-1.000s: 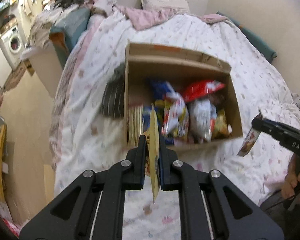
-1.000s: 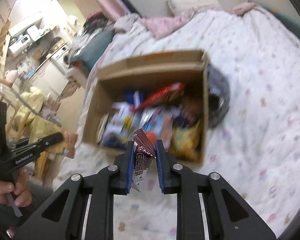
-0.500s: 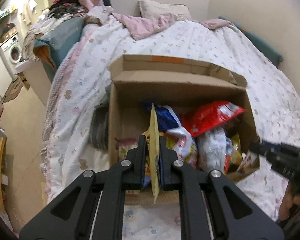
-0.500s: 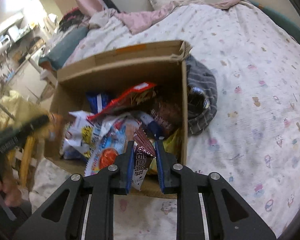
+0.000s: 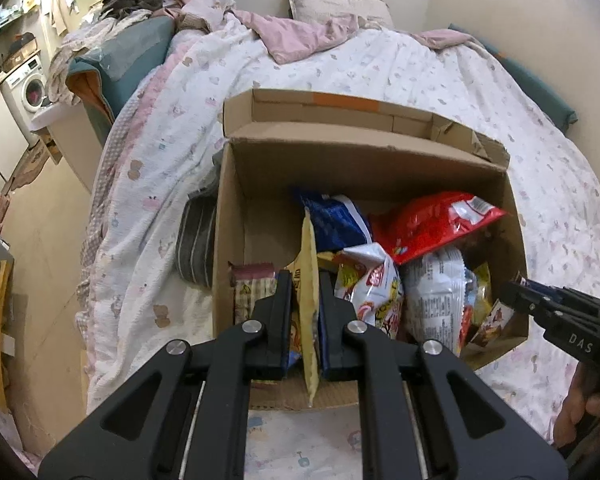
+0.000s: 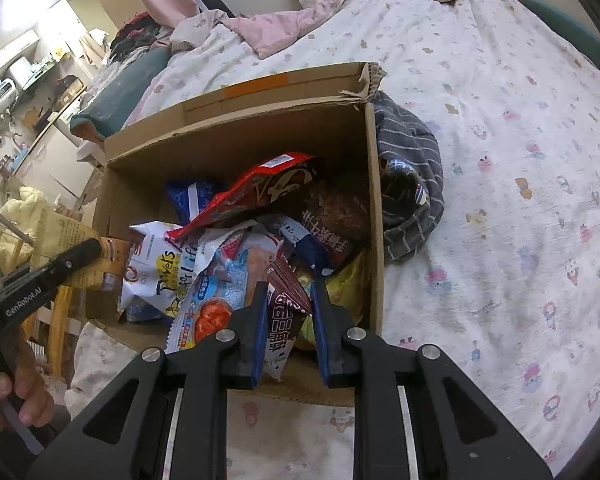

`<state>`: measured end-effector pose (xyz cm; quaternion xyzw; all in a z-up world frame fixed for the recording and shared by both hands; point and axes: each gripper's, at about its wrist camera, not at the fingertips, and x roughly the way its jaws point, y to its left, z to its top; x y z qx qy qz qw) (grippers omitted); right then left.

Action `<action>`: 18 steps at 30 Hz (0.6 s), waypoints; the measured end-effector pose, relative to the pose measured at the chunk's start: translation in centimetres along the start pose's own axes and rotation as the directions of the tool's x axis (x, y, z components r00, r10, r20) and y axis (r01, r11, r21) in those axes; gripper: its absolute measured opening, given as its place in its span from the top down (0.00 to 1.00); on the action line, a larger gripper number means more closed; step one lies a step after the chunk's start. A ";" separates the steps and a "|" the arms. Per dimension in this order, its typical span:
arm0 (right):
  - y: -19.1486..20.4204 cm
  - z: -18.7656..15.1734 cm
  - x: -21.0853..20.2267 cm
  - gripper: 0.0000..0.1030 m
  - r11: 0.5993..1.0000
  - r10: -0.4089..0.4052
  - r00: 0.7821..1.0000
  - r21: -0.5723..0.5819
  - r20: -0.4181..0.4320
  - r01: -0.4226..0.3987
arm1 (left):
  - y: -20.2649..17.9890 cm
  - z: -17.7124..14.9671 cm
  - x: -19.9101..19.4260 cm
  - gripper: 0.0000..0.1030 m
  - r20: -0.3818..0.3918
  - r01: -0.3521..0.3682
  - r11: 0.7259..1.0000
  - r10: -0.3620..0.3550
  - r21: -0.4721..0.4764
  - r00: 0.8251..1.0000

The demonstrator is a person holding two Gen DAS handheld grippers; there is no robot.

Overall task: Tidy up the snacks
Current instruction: 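Carry the peanut bag and chocolate bar over the box with both tools, then open both tools to drop the peanut bag and chocolate bar into the box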

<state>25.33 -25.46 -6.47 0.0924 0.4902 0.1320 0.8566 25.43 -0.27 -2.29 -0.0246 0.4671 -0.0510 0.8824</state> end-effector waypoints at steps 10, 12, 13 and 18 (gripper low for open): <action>0.6 -0.4 0.1 0.76 1.000 0.014 1.000 -0.023 -0.020 -0.014 | -1.2 -0.5 -1.2 0.27 0.056 -0.037 0.998 0.035 0.041 0.998; 0.7 -0.4 0.1 0.76 1.000 0.011 1.000 -0.025 -0.017 -0.012 | -1.4 -0.5 -1.5 0.27 0.071 -0.055 0.997 0.051 0.051 0.996; 0.7 -0.4 0.1 0.75 1.000 0.006 1.000 -0.029 -0.014 -0.007 | -1.4 -0.5 -1.7 0.27 0.082 -0.058 0.997 0.054 0.052 0.995; 1.0 -0.2 -0.5 0.28 0.999 0.026 0.999 -0.032 0.022 -0.025 | -0.9 -0.4 -2.2 0.27 0.081 -0.037 0.999 0.034 0.032 0.996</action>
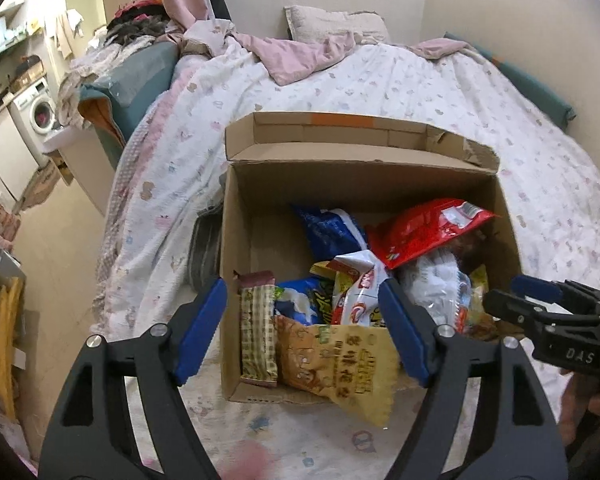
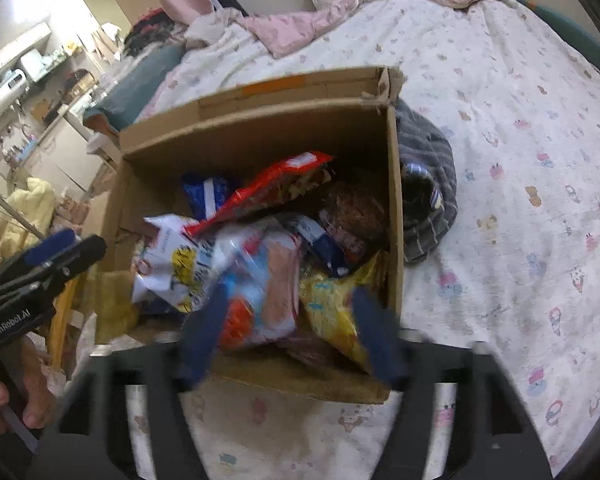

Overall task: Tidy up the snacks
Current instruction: 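Open both tools to drop the peanut bag and chocolate bar into the box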

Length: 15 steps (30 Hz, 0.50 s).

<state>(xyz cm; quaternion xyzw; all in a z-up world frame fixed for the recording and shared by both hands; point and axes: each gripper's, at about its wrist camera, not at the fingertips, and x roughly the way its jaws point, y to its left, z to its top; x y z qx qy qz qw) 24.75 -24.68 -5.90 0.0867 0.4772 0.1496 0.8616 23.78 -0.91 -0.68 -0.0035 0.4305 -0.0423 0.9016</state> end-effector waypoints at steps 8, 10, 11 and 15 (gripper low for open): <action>0.8 0.3 -3.1 0.06 1.000 0.010 0.991 -0.005 0.130 -0.010 | 0.1 -0.4 -2.6 0.27 0.078 -0.028 0.999 0.031 -0.033 0.996; 1.0 0.0 -4.3 0.03 1.000 0.019 0.987 -0.014 0.161 -0.017 | 0.1 -0.7 -3.6 0.27 0.098 -0.045 0.998 0.048 -0.033 0.994; 1.1 -0.2 -5.0 0.00 1.000 0.026 0.984 -0.012 0.178 -0.024 | 0.2 -0.8 -4.0 0.26 0.102 -0.043 0.998 0.047 -0.037 0.994; 1.5 -1.1 -8.1 0.00 1.000 0.011 0.969 -0.015 0.248 -0.008 | 1.1 -1.8 -5.7 0.08 0.113 -0.028 0.997 0.037 -0.074 0.993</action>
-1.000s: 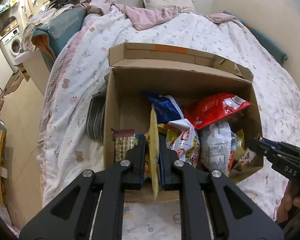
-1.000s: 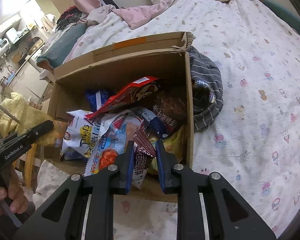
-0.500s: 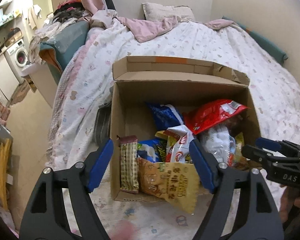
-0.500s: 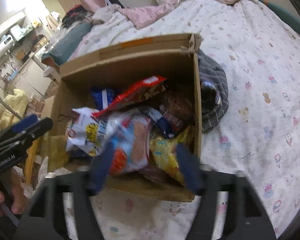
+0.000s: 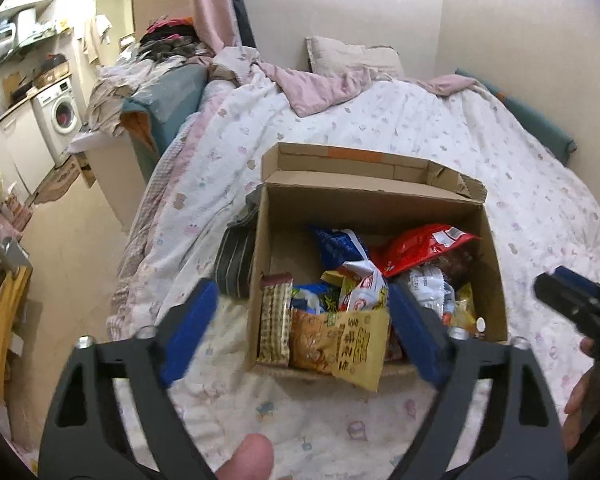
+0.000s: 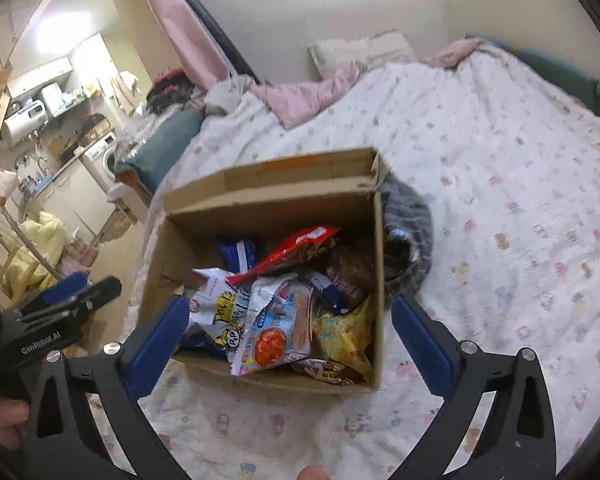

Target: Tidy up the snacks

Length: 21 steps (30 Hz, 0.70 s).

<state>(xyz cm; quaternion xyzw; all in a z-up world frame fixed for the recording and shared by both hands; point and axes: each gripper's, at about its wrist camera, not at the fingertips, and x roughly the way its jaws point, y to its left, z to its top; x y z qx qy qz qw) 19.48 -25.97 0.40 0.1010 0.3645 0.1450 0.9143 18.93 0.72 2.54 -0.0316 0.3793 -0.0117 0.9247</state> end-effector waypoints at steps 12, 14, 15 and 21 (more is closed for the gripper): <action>1.4 -4.4 -5.4 0.00 0.999 -0.035 0.999 -0.023 0.041 0.036 | 1.8 -4.3 -4.4 0.03 -0.027 0.017 0.999 -0.018 -0.046 0.999; 1.8 -5.4 -5.9 0.00 0.999 -0.022 0.999 -0.028 0.036 0.023 | 1.8 -5.1 -5.5 0.03 -0.012 0.012 0.999 -0.012 -0.034 1.000; 2.1 -5.9 -6.2 0.00 0.999 -0.026 0.999 -0.034 0.036 0.027 | 1.7 -5.4 -5.9 0.01 -0.002 0.011 1.000 -0.011 -0.028 1.000; 3.5 -7.6 -6.3 0.00 0.995 -0.074 0.996 -0.068 0.043 0.077 | 2.2 -7.9 -7.1 0.00 0.021 0.027 0.998 -0.026 -0.058 0.999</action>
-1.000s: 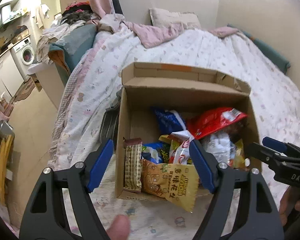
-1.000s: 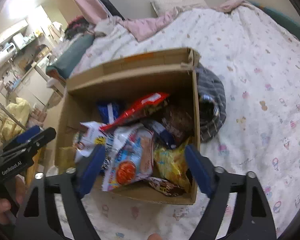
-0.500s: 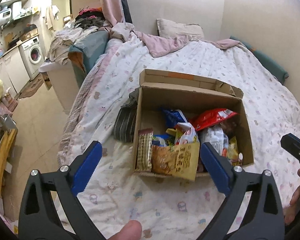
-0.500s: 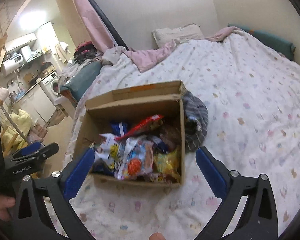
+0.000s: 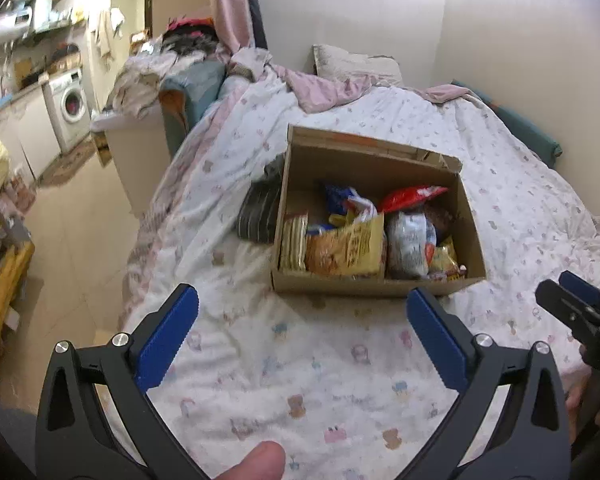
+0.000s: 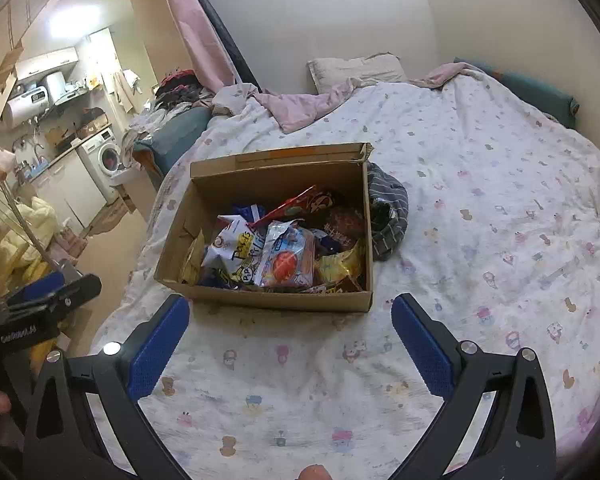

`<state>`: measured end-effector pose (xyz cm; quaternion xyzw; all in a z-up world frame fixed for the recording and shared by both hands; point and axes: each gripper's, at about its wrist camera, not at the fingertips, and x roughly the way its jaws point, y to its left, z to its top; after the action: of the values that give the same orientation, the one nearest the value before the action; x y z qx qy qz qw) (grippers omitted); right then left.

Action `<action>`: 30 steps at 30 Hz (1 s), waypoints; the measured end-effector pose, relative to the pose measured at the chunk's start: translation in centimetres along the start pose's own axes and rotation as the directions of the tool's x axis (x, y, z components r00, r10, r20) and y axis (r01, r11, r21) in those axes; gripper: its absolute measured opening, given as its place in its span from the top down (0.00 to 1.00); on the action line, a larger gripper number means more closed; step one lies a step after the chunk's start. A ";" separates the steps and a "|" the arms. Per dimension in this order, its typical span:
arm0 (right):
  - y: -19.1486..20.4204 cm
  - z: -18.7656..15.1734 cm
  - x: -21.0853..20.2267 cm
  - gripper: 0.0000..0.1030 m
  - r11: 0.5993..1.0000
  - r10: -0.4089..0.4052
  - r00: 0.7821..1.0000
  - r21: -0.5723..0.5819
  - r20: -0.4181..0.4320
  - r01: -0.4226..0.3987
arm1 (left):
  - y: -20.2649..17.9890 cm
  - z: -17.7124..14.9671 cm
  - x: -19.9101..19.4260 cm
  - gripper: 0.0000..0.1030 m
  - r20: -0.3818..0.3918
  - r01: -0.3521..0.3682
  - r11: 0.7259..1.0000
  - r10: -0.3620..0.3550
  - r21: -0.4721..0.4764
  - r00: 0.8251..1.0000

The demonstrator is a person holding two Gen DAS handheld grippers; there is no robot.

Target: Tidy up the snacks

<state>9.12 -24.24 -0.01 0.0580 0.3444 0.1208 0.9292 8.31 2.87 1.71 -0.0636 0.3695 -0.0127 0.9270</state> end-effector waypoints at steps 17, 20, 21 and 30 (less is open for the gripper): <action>1.6 -0.2 2.0 0.00 0.997 -0.047 0.999 -0.067 0.014 0.048 | -0.1 -0.5 1.7 0.00 -0.020 0.000 1.000 0.000 -0.015 1.000; 1.5 -0.2 1.7 0.00 0.997 -0.049 0.999 -0.061 0.020 0.050 | -0.6 -0.7 1.9 0.00 -0.031 0.001 1.000 -0.001 0.006 1.000; 1.5 -0.2 1.7 0.00 0.997 -0.048 0.999 -0.060 0.019 0.049 | -0.7 -0.8 1.9 0.00 -0.030 0.001 1.000 0.000 0.012 1.000; 1.2 -0.3 1.3 0.00 0.998 -0.050 0.999 -0.048 0.019 0.051 | -1.0 -1.1 2.0 0.00 -0.037 0.002 1.000 -0.001 0.027 0.999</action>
<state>9.71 -22.73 -0.82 0.0279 0.3343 0.1052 0.9362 9.03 1.66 -0.26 -0.0510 0.3864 -0.0199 0.9207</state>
